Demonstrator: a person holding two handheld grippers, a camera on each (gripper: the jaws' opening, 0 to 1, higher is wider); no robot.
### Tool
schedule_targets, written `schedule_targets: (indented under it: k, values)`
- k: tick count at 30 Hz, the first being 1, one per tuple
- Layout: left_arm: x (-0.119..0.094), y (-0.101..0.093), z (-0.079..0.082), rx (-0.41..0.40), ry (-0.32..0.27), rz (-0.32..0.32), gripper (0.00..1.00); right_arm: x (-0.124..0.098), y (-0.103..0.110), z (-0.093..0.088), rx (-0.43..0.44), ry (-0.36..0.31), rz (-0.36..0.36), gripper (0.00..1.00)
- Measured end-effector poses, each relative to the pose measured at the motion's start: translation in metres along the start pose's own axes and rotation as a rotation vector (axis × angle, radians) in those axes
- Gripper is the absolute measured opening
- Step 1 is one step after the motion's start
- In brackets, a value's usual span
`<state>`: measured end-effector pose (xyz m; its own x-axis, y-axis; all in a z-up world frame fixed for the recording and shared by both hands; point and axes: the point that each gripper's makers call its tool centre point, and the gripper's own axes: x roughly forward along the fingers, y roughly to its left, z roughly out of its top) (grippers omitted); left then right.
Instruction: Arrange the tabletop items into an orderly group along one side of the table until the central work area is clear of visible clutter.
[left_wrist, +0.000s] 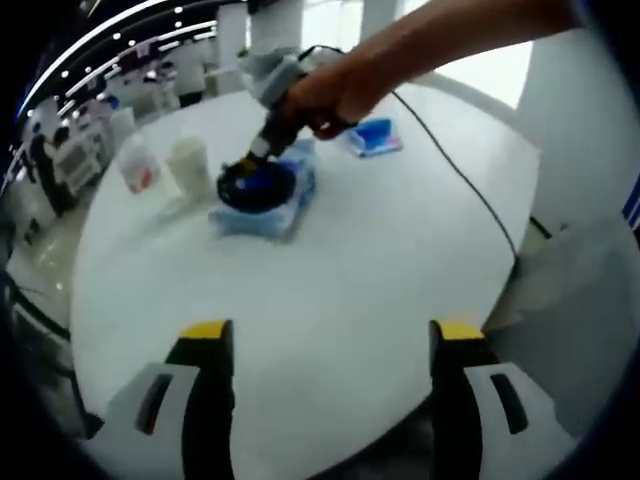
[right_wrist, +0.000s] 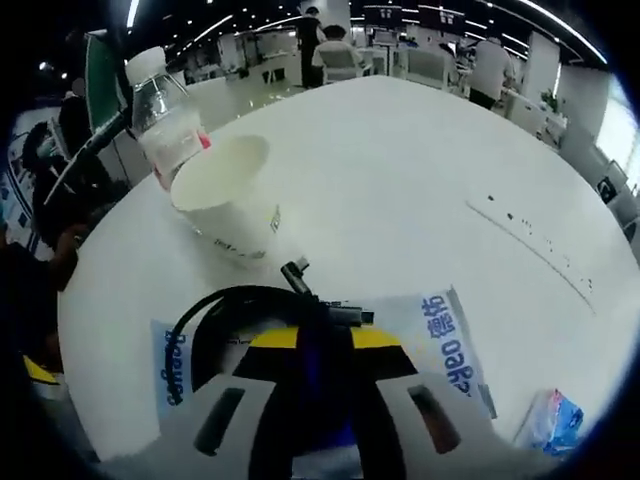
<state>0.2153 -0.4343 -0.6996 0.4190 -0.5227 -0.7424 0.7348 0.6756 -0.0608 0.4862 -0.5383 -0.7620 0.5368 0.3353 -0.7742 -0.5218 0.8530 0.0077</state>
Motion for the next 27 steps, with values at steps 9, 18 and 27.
schedule_targets:
  k: [9, 18, 27]
  values:
    - [0.001, -0.001, -0.001, -0.006, 0.003, -0.001, 0.77, -0.008, 0.010, -0.002, -0.076, -0.006, 0.031, 0.07]
    - [0.000, -0.006, 0.000, 0.007, 0.006, -0.011, 0.77, -0.029, 0.013, -0.002, -0.082, -0.015, 0.032, 0.06]
    - [0.000, -0.009, 0.001, 0.014, -0.002, -0.027, 0.77, -0.061, 0.000, 0.007, -0.055, -0.047, -0.005, 0.05]
